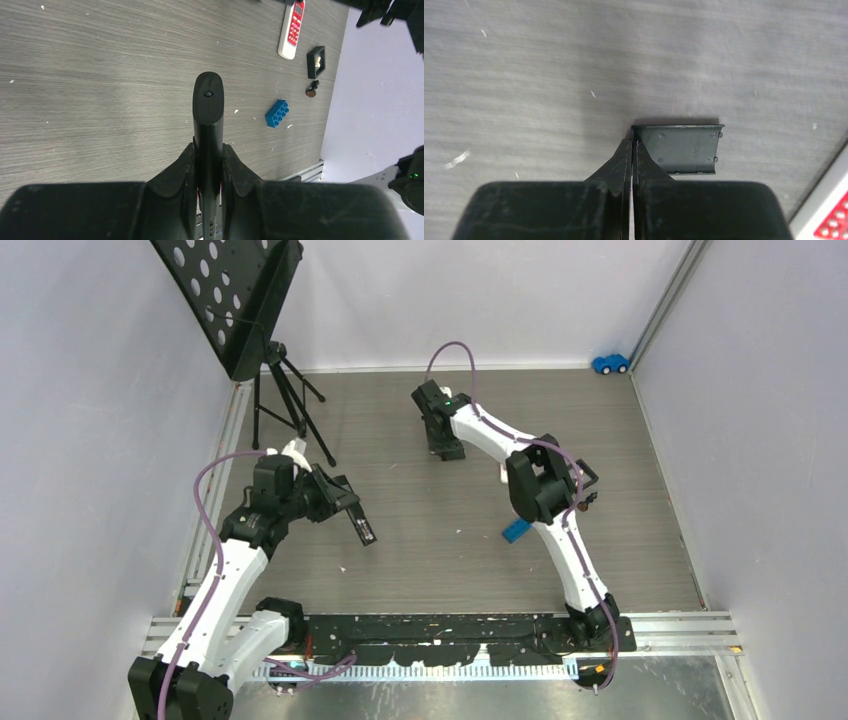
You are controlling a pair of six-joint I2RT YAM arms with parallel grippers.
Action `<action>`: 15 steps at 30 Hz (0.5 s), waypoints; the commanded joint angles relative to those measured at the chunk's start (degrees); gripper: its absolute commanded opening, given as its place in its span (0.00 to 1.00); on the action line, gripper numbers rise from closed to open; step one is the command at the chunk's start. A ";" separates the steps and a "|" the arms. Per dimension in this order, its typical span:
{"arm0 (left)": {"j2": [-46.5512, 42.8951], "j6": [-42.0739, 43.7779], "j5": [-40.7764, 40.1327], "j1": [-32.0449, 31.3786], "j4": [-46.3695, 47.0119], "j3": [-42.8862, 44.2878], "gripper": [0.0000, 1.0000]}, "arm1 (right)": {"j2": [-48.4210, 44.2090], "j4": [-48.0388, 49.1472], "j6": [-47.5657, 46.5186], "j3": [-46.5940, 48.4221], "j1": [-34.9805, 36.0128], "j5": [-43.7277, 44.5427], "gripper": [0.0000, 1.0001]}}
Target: Load the batteries into the remote control
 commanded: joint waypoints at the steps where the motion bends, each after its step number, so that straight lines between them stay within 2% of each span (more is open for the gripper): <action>1: -1.52 -1.04 1.18 0.24 6.60 1.64 0.00 | -14.27 7.47 5.17 -10.38 -0.54 -3.03 0.00; 6: -2.85 -6.41 2.12 0.23 17.38 -1.24 0.00 | -33.19 21.18 17.84 -28.65 -0.55 -12.32 0.00; 10: -3.33 -12.98 1.63 0.24 29.33 -5.41 0.00 | -46.79 33.02 33.53 -41.57 -0.55 -19.13 0.00; 15: -1.04 -22.76 -0.37 0.24 46.66 -10.18 0.00 | -61.41 49.59 51.94 -54.75 0.96 -21.36 0.00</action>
